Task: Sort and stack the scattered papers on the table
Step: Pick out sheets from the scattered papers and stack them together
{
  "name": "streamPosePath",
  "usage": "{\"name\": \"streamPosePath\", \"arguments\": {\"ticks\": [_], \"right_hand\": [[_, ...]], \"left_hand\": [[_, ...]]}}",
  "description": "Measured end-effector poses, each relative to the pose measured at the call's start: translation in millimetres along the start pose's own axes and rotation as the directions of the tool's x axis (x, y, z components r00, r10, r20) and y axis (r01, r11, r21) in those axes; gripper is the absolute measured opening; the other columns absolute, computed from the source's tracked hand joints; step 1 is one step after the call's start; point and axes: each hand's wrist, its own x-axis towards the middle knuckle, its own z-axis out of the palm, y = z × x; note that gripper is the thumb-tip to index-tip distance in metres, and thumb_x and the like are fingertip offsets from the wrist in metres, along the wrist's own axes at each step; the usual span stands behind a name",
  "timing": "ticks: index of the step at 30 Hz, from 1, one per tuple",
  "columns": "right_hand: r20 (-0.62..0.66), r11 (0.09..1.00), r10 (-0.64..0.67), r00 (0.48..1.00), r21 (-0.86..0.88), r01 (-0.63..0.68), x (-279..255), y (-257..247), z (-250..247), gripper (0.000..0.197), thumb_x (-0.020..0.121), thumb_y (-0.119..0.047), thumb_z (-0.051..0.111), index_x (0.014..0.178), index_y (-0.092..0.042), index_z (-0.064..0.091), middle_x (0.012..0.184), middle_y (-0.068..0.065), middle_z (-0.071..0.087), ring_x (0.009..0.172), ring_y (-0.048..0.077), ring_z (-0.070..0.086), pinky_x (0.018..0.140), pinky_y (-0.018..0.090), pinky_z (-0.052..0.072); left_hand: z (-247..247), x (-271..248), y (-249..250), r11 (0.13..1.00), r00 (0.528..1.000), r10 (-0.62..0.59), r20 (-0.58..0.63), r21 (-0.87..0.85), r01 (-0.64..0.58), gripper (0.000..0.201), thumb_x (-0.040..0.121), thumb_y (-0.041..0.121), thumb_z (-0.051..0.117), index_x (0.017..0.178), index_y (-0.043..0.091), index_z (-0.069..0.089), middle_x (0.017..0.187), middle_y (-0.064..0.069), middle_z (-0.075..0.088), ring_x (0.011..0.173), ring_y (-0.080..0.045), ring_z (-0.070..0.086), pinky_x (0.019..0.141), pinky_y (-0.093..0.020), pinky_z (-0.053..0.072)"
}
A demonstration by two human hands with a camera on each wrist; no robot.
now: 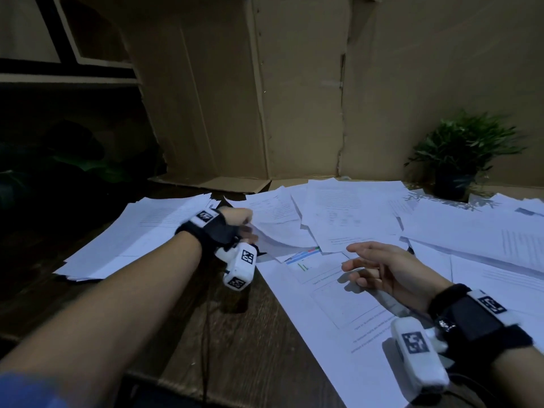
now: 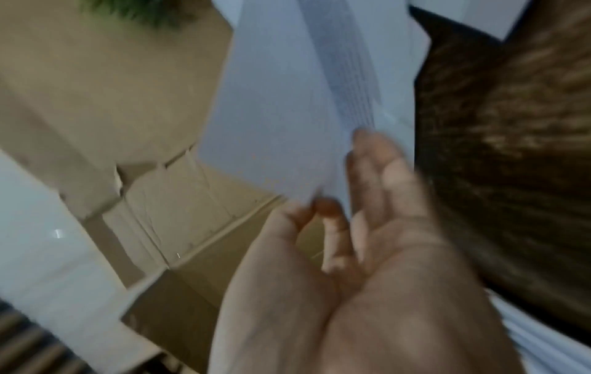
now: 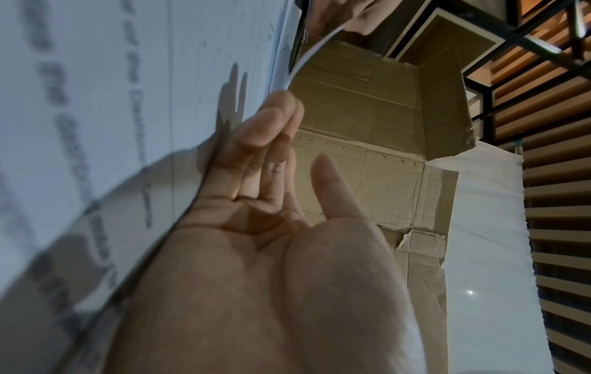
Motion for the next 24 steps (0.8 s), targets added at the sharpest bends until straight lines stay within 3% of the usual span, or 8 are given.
{"name": "streamPosePath", "arguments": {"ticks": [2, 5, 8, 12, 16, 19, 21, 24], "right_hand": [[-0.002, 1.0, 0.0, 1.0, -0.002, 0.0, -1, -1, 1, 0.025, 0.102, -0.012, 0.051, 0.122, 0.003, 0.056, 0.093, 0.024, 0.072, 0.068, 0.027, 0.066, 0.06, 0.027, 0.058], [-0.004, 1.0, -0.004, 1.0, 0.001, 0.004, -2, 0, 0, 0.025, 0.102, -0.012, 0.051, 0.121, 0.003, 0.056, 0.093, 0.023, 0.072, 0.067, 0.027, 0.066, 0.06, 0.027, 0.058], [-0.003, 1.0, -0.002, 1.0, 0.007, 0.002, -2, -1, 0, 0.027, 0.1, -0.013, 0.053, 0.121, 0.003, 0.057, 0.093, 0.024, 0.072, 0.068, 0.027, 0.067, 0.06, 0.027, 0.059], [0.004, 1.0, 0.001, 1.0, -0.002, -0.001, -2, 0, 0, 0.028, 0.1, -0.014, 0.054, 0.122, 0.002, 0.057, 0.094, 0.023, 0.072, 0.069, 0.027, 0.068, 0.061, 0.027, 0.06], [0.004, 1.0, -0.002, 1.0, -0.004, 0.002, -3, -1, 0, 0.027, 0.101, -0.012, 0.052, 0.123, 0.003, 0.057, 0.094, 0.024, 0.072, 0.068, 0.027, 0.069, 0.06, 0.028, 0.06], [0.009, 1.0, -0.003, 1.0, -0.006, 0.003, -2, 0, -1, 0.026, 0.102, -0.011, 0.051, 0.123, 0.003, 0.057, 0.095, 0.024, 0.072, 0.068, 0.026, 0.07, 0.062, 0.029, 0.061], [0.018, 1.0, 0.0, 1.0, -0.006, 0.0, -2, 0, -2, 0.027, 0.102, -0.012, 0.051, 0.123, 0.003, 0.057, 0.095, 0.024, 0.072, 0.069, 0.027, 0.071, 0.063, 0.028, 0.061], [0.013, 1.0, -0.003, 1.0, -0.006, 0.003, -1, 0, -3, 0.027, 0.102, -0.012, 0.051, 0.123, 0.003, 0.057, 0.095, 0.024, 0.072, 0.069, 0.027, 0.07, 0.063, 0.028, 0.061]], "left_hand": [[-12, 2, -3, 0.977, 0.994, 0.078, -0.078, -0.193, -0.092, 0.017, 0.088, -0.001, 0.036, 0.088, 0.007, 0.051, 0.076, -0.011, 0.045, 0.05, -0.018, 0.05, 0.055, -0.029, 0.055], [-19, 1, -12, 0.935, 0.984, 0.06, -0.165, -0.336, -0.114, 0.025, 0.083, -0.009, 0.044, 0.102, 0.005, 0.05, 0.087, -0.016, 0.051, 0.066, -0.025, 0.051, 0.062, -0.033, 0.055], [-19, -7, -17, 0.97, 0.977, 0.113, -0.182, -0.195, -0.148, 0.046, 0.087, -0.016, 0.046, 0.116, 0.019, 0.042, 0.076, -0.015, 0.059, 0.064, -0.026, 0.056, 0.065, -0.034, 0.05], [-24, -19, -17, 0.994, 0.992, 0.022, -0.127, -0.107, -0.036, 0.029, 0.093, -0.008, 0.044, 0.077, 0.015, 0.038, 0.057, -0.006, 0.039, 0.047, -0.015, 0.035, 0.045, -0.024, 0.039], [-29, -22, -15, 0.994, 0.993, -0.033, -0.114, -0.107, 0.02, 0.024, 0.065, 0.009, 0.05, 0.065, 0.016, 0.027, 0.057, -0.003, 0.03, 0.049, -0.02, 0.025, 0.056, -0.028, 0.019], [-22, -27, -10, 1.0, 0.993, -0.002, -0.119, 0.023, 0.005, 0.014, 0.085, 0.014, 0.055, 0.094, 0.004, 0.058, 0.069, -0.017, 0.054, 0.055, -0.028, 0.054, 0.045, -0.02, 0.033], [-16, -31, -8, 0.978, 0.993, 0.036, -0.115, 0.207, -0.012, 0.027, 0.1, 0.018, 0.051, 0.12, 0.002, 0.054, 0.076, -0.031, 0.062, 0.068, -0.033, 0.066, 0.037, -0.017, 0.036], [-18, -30, -6, 0.934, 0.994, 0.044, -0.096, 0.358, -0.007, 0.02, 0.099, 0.021, 0.051, 0.112, 0.006, 0.047, 0.074, -0.01, 0.051, 0.059, -0.022, 0.049, 0.052, -0.025, 0.037]]}}
